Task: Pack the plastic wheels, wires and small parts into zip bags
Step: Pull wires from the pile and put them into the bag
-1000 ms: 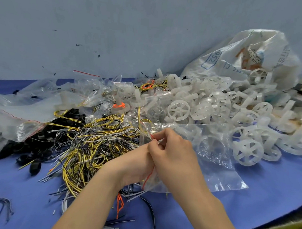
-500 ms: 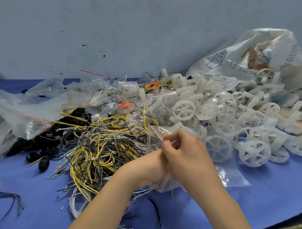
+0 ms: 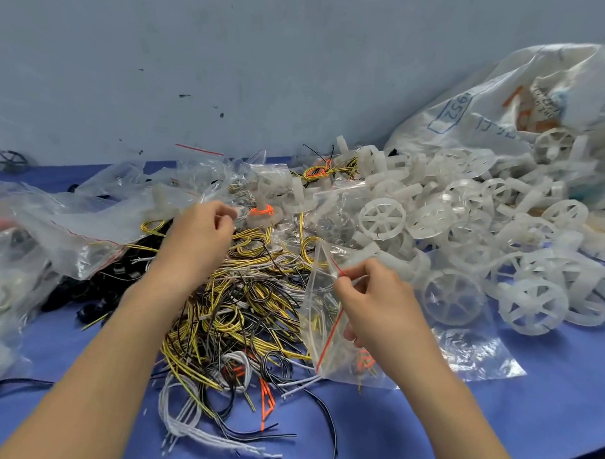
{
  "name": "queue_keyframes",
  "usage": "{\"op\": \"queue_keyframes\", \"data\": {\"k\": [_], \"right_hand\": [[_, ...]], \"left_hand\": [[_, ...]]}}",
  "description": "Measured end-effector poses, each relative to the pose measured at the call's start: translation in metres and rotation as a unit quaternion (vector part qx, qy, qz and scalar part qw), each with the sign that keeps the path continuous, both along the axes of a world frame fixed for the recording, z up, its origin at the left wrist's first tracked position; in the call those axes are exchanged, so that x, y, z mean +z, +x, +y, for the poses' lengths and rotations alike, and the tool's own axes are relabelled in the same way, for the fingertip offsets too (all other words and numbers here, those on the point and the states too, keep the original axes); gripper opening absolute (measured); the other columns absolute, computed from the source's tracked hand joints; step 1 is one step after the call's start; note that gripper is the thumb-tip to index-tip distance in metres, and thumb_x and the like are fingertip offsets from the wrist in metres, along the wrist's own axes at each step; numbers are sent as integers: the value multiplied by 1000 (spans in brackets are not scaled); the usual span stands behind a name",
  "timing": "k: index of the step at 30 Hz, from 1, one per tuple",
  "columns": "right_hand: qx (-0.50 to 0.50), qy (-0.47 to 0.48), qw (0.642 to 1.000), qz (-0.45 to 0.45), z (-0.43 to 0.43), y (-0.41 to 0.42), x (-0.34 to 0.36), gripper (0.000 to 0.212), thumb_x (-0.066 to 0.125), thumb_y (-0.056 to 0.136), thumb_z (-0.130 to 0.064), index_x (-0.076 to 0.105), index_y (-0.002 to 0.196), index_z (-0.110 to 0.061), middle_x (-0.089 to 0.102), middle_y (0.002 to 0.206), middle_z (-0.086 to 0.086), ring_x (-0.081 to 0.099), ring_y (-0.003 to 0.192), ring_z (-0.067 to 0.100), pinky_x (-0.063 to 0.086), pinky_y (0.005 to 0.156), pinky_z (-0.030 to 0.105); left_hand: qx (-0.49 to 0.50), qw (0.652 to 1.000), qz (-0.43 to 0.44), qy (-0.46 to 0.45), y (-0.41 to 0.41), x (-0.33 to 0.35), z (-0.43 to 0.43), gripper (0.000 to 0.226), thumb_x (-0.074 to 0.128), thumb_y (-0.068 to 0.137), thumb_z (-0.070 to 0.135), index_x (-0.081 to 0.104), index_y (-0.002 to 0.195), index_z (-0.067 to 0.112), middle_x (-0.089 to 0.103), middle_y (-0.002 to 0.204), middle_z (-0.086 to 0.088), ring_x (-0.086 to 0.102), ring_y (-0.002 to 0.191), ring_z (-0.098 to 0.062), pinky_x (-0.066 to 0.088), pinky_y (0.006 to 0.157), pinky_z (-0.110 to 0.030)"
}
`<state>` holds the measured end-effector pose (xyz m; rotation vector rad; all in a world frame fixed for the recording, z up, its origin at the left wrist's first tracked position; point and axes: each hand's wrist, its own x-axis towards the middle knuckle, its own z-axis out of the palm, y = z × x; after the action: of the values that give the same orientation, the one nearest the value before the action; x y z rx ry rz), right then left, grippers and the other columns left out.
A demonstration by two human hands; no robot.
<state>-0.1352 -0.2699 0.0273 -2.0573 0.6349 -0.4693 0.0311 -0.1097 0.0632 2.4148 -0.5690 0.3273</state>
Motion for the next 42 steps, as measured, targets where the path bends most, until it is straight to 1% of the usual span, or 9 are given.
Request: {"op": "queue_keyframes", "data": {"k": [3,5,10,17,21,25,27,34,42], "right_hand": [[5,8,1000,1,0,3,-1,7,54,88,-33,57,83,-30,63,70,-6,68,68,23,59,68,48],[6,9,1000,-2,-1,5,-1,7,54,89,-33,56,83,-30,62,70,-6,68,68,23,59,69,48],[5,12,1000,-4,-2,5,-2,7,54,89,-33,57,83,-30,63,71,-7,68,68,22,59,69,48],[8,3,1000,-8,-6,4,-4,7,53,89,-30,58,85,-27,63,72,-4,68,67,22,58,69,46],[6,0,1000,-7,-7,4,-3,7,53,89,-30,59,86,-27,63,72,-5,68,66,20,58,69,45],[5,-2,1000,-11,-6,3,-4,6,53,90,-30,58,86,-28,64,72,-5,68,65,20,58,68,45],[7,-4,1000,-14,-6,3,-3,7,54,90,-29,59,86,-27,63,71,-4,67,66,22,58,69,46],[8,-5,1000,-17,-9,0,0,8,55,92,-31,58,85,-28,60,67,-4,68,63,20,58,66,44],[6,-46,999,-24,-4,-3,0,8,55,92,-32,58,85,-29,63,67,-6,66,61,17,56,63,40]], "left_hand": [[49,974,-12,220,31,-20,-3,32,44,99,27,64,122,19,63,122,-12,56,107,-31,48,92,-44],[52,943,-20,329,40,-28,-9,34,44,99,37,61,125,24,54,131,-13,44,123,-33,38,99,-47],[49,937,-109,327,42,-35,-15,29,43,101,35,67,115,24,59,119,-6,47,118,-29,38,95,-46],[56,988,-89,-113,32,1,3,30,43,103,29,65,111,11,65,103,-9,57,97,-26,45,82,-38],[-2,919,20,-394,-2,12,11,17,47,102,25,62,97,19,62,78,7,60,63,0,53,70,-29],[-78,800,197,-561,-39,-1,12,17,45,103,14,61,96,11,64,76,2,61,64,-6,55,64,-21],[-104,779,282,-551,-50,-8,13,16,46,101,12,62,99,7,65,73,1,61,62,-6,55,59,-19],[-178,800,447,-359,-57,-14,21,23,64,85,20,73,98,3,61,69,-2,51,48,-6,44,41,-15],[-193,867,395,-234,-70,-16,4,17,61,94,18,72,96,5,64,68,-4,57,50,-12,49,45,-20]]}}
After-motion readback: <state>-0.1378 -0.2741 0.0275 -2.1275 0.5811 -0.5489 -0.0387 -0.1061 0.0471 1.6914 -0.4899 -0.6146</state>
